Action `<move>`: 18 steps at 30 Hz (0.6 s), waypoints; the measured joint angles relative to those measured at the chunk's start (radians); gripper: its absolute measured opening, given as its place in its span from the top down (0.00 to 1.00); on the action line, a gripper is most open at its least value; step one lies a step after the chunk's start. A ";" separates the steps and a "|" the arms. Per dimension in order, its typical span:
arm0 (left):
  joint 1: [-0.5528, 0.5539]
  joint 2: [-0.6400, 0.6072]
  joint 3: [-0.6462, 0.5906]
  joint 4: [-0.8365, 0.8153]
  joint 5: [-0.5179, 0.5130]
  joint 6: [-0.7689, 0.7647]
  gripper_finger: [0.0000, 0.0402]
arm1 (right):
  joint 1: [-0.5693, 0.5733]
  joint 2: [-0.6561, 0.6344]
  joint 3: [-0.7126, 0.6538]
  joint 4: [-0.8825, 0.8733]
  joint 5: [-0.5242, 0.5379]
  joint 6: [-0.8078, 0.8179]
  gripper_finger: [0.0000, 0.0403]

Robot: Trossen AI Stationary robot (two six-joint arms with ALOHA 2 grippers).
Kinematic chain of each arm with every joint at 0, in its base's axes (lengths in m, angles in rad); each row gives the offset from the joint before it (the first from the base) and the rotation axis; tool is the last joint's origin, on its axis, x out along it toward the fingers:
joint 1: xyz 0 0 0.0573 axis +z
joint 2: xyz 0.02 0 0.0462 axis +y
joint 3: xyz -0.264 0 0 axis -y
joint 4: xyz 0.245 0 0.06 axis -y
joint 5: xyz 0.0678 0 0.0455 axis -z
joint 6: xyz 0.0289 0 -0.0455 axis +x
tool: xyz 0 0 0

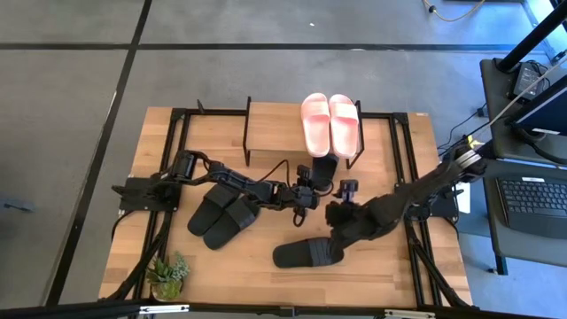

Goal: Pick and place slides into the shelf
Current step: Put the bottom black slide under the shelf

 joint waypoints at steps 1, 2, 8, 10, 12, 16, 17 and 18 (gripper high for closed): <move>-0.001 0.000 0.000 0.004 0.000 -0.002 0.80 | -0.006 0.020 0.000 -0.002 0.001 0.001 0.34; -0.001 0.000 0.000 0.008 0.000 -0.002 0.80 | -0.011 0.039 0.000 -0.005 0.004 0.001 0.34; -0.001 -0.001 0.000 0.009 0.004 -0.002 0.80 | -0.021 0.063 -0.055 0.004 0.108 0.048 0.34; -0.001 -0.001 0.000 0.010 0.005 -0.003 0.80 | -0.020 0.035 -0.106 0.016 0.120 0.089 0.34; -0.001 -0.001 0.000 0.011 0.005 -0.003 0.80 | -0.013 -0.008 -0.167 0.060 0.120 0.108 0.34; -0.001 -0.001 0.000 0.015 0.005 -0.003 0.80 | -0.005 -0.118 -0.300 0.210 0.118 0.096 0.34; -0.001 -0.001 0.000 0.015 0.006 -0.003 0.80 | -0.006 -0.149 -0.335 0.246 0.118 0.088 0.34; -0.001 -0.001 0.000 0.015 0.006 -0.003 0.80 | -0.007 -0.175 -0.368 0.276 0.119 0.074 0.34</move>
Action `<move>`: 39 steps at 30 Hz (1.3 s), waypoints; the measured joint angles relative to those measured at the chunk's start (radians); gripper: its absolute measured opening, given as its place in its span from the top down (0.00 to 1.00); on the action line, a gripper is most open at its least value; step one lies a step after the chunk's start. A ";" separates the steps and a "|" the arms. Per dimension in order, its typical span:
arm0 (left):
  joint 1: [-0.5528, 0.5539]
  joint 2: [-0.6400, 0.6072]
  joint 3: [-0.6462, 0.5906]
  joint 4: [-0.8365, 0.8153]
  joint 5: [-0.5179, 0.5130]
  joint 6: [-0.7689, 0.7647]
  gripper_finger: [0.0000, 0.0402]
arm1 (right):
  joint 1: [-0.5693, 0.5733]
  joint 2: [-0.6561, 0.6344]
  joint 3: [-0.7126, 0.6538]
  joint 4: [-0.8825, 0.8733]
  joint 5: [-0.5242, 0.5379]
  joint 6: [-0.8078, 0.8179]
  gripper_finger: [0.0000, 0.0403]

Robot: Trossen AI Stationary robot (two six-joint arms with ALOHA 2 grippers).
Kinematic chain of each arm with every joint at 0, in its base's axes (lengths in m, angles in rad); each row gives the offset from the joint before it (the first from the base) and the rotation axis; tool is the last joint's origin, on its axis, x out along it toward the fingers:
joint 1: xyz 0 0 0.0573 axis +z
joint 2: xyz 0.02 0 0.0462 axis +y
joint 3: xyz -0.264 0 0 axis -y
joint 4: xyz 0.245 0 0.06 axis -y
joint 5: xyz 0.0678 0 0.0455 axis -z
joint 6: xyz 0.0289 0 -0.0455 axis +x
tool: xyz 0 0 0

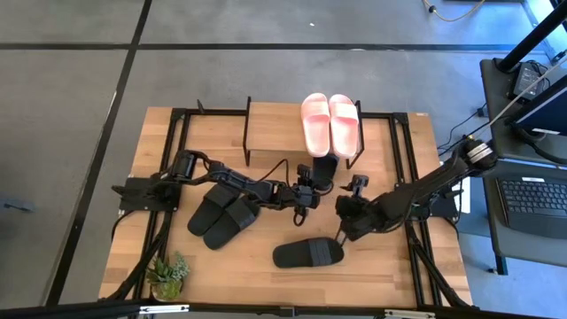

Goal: Pick and place slides into the shelf
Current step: Put the bottom black slide under the shelf

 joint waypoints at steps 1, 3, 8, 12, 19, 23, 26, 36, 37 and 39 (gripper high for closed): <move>0.000 0.000 0.000 0.000 0.000 0.000 0.80 | -0.003 -0.024 -0.032 0.035 0.003 -0.017 0.34; 0.000 0.000 0.000 0.004 0.001 0.000 0.80 | -0.010 -0.064 -0.090 0.122 0.006 -0.057 0.34; 0.000 0.000 0.000 0.032 0.029 0.000 0.80 | -0.037 -0.091 -0.196 0.343 0.008 -0.233 0.34; 0.000 0.000 0.000 0.037 0.031 0.000 0.80 | -0.061 -0.080 -0.213 0.409 0.029 -0.341 0.34; 0.000 0.000 0.000 0.037 0.030 0.000 0.80 | -0.109 -0.080 -0.199 0.450 0.047 -0.394 0.34; 0.001 0.000 0.000 0.036 0.030 0.000 0.80 | -0.130 -0.080 -0.198 0.460 0.034 -0.424 0.34; 0.001 0.000 0.000 0.036 0.029 0.000 0.80 | -0.139 -0.080 -0.198 0.472 0.007 -0.460 0.34; 0.001 0.000 0.000 0.047 0.028 0.000 0.80 | -0.162 -0.080 -0.198 0.493 -0.040 -0.499 0.34; 0.001 0.000 0.000 0.051 0.028 0.000 0.80 | -0.167 -0.080 -0.198 0.493 -0.041 -0.499 0.34; 0.001 0.000 0.000 0.054 0.028 0.000 0.80 | -0.176 -0.080 -0.198 0.493 -0.056 -0.501 0.34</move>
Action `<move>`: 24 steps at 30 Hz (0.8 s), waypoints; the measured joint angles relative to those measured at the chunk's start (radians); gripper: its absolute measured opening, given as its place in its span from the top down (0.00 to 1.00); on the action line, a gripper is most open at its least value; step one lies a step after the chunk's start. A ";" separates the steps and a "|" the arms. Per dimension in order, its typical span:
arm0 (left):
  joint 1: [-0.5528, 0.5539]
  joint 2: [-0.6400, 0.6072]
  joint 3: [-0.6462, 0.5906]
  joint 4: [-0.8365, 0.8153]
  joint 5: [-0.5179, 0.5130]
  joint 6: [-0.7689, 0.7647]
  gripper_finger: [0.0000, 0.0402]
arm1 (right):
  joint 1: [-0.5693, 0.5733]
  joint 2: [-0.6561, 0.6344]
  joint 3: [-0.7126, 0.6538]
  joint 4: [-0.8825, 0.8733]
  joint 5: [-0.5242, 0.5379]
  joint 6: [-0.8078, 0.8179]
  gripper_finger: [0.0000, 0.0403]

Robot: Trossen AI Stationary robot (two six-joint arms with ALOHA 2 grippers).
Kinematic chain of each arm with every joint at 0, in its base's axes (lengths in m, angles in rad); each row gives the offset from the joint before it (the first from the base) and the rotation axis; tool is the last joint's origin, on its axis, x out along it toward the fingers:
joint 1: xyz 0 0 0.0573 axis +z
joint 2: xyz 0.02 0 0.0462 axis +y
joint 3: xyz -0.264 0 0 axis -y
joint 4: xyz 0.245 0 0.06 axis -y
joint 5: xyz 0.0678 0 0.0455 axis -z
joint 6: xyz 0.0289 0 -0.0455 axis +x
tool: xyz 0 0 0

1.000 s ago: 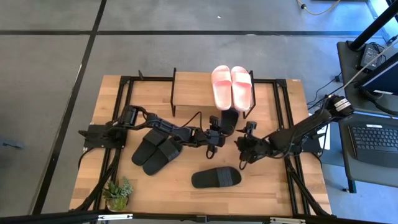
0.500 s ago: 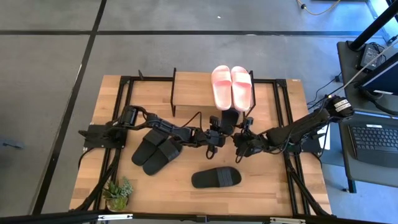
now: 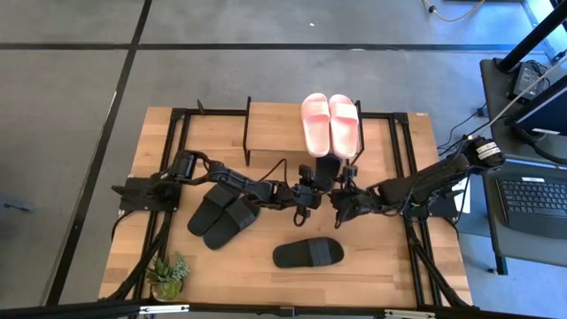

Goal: Pick and place slides into the shelf
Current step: Put the bottom black slide under the shelf

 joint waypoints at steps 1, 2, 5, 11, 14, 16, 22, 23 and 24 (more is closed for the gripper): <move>0.000 0.000 0.000 0.000 0.000 0.000 0.80 | -0.006 0.000 0.000 0.000 -0.016 -0.001 0.34; 0.000 0.000 0.000 0.001 -0.001 0.000 0.80 | -0.011 0.000 0.000 0.000 -0.037 -0.001 0.34; 0.000 0.000 0.000 0.003 -0.002 0.000 0.80 | -0.023 0.000 0.000 0.000 -0.049 -0.002 0.35; 0.000 0.000 0.000 0.003 -0.002 0.000 0.80 | -0.054 0.000 0.000 0.000 -0.075 0.000 0.48; 0.000 0.000 0.000 0.004 -0.002 0.000 0.80 | -0.061 0.000 0.000 0.000 -0.097 -0.002 0.57; 0.000 0.000 0.000 0.004 -0.002 0.000 0.80 | -0.065 0.000 0.000 0.000 -0.108 -0.014 0.62; 0.000 0.000 0.000 0.005 -0.003 0.000 0.80 | -0.065 0.000 0.000 -0.001 -0.114 -0.022 0.76; 0.000 0.000 0.000 0.005 -0.003 0.000 0.80 | -0.065 0.000 0.000 -0.002 -0.114 -0.022 0.78; 0.000 0.000 0.000 0.006 -0.007 0.000 0.80 | -0.065 0.000 0.000 -0.002 -0.113 -0.021 0.80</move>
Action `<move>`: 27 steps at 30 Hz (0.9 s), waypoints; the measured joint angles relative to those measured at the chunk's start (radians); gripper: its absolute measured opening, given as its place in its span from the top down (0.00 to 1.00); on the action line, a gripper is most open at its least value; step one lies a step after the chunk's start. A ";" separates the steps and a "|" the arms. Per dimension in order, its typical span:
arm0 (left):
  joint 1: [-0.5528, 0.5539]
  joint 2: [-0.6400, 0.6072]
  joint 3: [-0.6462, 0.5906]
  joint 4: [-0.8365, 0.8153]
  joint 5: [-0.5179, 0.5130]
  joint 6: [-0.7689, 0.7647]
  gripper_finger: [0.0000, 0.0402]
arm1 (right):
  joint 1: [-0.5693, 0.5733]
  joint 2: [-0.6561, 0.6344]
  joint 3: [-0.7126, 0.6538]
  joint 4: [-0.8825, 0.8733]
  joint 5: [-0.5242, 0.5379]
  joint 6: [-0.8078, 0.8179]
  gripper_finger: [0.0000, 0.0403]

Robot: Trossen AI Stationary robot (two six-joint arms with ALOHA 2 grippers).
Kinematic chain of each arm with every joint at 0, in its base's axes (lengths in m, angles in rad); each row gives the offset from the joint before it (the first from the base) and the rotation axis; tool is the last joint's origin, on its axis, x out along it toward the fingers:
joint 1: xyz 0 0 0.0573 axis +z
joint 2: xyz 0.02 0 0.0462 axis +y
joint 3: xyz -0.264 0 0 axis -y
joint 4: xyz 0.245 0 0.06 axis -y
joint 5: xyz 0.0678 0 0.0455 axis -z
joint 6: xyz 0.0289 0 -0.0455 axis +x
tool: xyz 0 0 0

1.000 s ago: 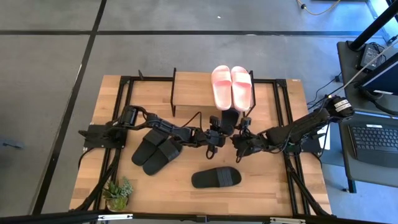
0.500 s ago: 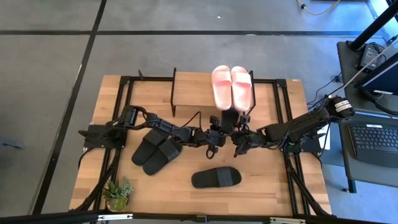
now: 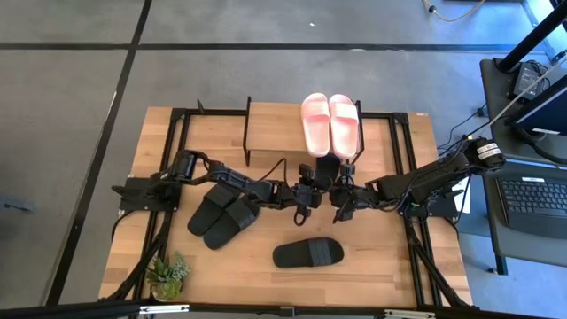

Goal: Pick and place slides into the shelf
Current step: Put the bottom black slide under the shelf

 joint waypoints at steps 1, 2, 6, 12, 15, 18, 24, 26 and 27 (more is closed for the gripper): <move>0.000 0.000 0.000 0.002 -0.007 0.000 0.80 | 0.000 0.000 0.000 0.000 0.001 0.000 0.82; -0.001 0.000 0.000 0.005 -0.015 0.000 0.80 | 0.000 0.000 0.000 0.000 0.002 0.001 0.84; -0.004 0.000 0.000 0.011 -0.030 0.041 0.80 | 0.000 0.000 0.000 0.000 0.004 0.002 0.88; -0.006 0.000 0.000 0.014 -0.019 0.046 0.74 | 0.000 0.000 0.000 -0.004 0.004 0.004 0.88; -0.006 -0.007 0.000 0.021 0.038 0.001 0.67 | 0.000 0.000 0.000 -0.006 0.003 0.002 0.88; -0.008 -0.010 0.002 0.026 0.069 0.000 0.57 | 0.000 0.000 0.000 -0.009 0.004 0.002 0.89; -0.012 -0.010 0.002 -0.007 0.062 0.000 0.41 | -0.001 0.000 0.000 -0.015 0.006 0.002 0.89; -0.012 -0.025 0.001 -0.058 0.037 -0.001 0.38 | -0.001 0.000 0.000 -0.016 0.009 0.002 0.89; -0.012 -0.036 0.000 -0.086 0.025 -0.015 0.37 | -0.001 0.000 0.000 -0.018 0.010 0.002 0.89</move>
